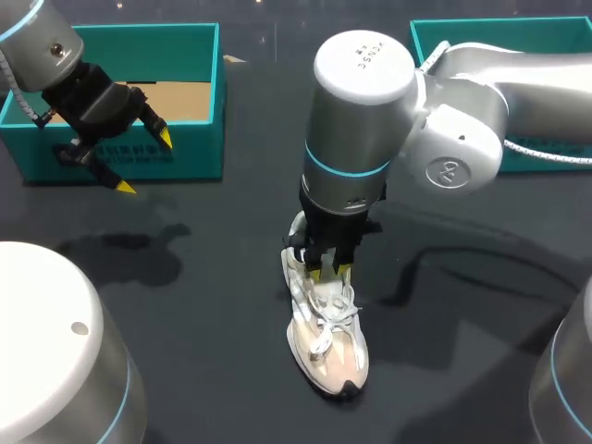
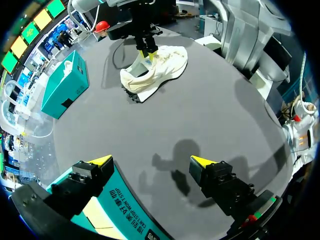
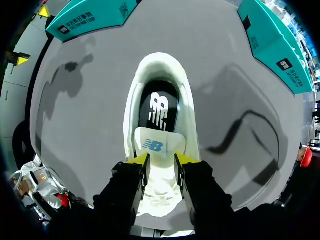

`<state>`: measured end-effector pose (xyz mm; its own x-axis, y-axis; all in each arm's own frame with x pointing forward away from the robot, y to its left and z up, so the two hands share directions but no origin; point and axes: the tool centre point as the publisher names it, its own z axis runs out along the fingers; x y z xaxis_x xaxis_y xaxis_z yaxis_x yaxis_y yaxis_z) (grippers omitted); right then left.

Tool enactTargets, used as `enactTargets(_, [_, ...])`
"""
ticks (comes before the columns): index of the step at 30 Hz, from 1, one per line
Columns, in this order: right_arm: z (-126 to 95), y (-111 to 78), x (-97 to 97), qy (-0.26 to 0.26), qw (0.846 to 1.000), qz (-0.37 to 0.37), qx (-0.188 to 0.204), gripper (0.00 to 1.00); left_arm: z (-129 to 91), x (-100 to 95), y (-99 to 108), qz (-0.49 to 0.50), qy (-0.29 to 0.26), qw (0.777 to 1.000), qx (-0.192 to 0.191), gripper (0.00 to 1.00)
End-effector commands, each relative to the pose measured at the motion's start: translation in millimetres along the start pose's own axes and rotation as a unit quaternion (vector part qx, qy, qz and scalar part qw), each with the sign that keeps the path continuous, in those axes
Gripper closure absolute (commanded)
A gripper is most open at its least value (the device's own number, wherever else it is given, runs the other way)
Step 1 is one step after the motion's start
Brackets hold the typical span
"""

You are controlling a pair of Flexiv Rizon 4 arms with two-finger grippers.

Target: Take the shoe out of the shoebox, open the shoe tongue, remove and reinsert the insole, then place the shoe into the shoebox

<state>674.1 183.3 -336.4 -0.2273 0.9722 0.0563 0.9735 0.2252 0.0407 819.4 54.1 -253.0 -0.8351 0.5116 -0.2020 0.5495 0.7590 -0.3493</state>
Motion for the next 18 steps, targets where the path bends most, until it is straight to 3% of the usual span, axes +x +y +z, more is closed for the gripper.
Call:
enactTargets(1, [7,0.7,-2.4,0.007,1.0,0.002,0.004,0.68,-1,0.9,0,0.0,0.0,1.0,-0.001,0.0])
enactTargets(9, [21,10.5,-11.2,0.03,0.999,0.003,0.025,0.71,-1,0.9,0,0.0,0.0,1.0,-0.001,0.0])
enactTargets(18, [-15,2.0,2.9,-0.016,1.0,-0.012,0.003,0.67,-1,0.9,0,0.0,0.0,1.0,-0.001,0.0])
